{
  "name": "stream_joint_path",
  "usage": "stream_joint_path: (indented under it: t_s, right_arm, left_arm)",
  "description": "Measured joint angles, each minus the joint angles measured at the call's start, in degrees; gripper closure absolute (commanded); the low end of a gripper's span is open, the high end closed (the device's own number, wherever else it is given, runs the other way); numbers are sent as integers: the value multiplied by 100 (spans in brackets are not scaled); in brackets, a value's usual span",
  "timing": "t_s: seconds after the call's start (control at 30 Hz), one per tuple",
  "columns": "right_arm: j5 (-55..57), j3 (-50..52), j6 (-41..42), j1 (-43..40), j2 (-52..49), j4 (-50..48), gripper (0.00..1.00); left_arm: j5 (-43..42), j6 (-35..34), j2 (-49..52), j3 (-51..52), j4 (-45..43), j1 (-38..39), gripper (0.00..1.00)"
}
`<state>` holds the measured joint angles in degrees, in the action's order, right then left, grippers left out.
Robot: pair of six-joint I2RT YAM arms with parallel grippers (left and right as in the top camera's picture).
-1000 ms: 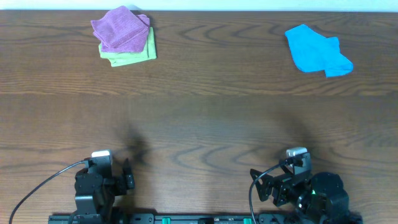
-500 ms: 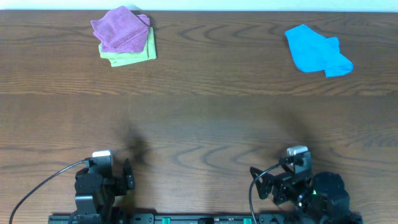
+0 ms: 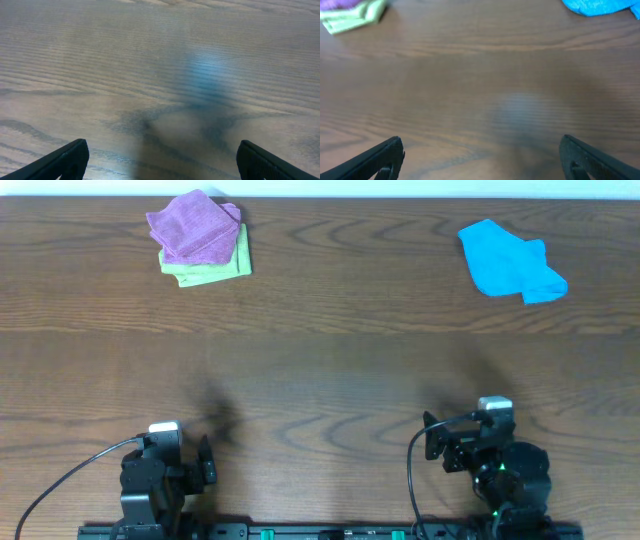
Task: Fold the cloth
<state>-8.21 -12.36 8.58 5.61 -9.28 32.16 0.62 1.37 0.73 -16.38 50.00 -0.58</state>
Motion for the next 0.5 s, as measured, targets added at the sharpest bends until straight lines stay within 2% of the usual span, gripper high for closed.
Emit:
stream_joint_path:
  t_s: [0.3, 0.5]
  right_arm:
    - [7, 168, -802, -398, 772, 597, 1]
    - [15, 247, -1056, -514, 839, 767, 1]
  left_arm:
    - [0, 0, -4, 0, -2, 0, 5]
    - [0, 0, -4, 0, -2, 0, 5]
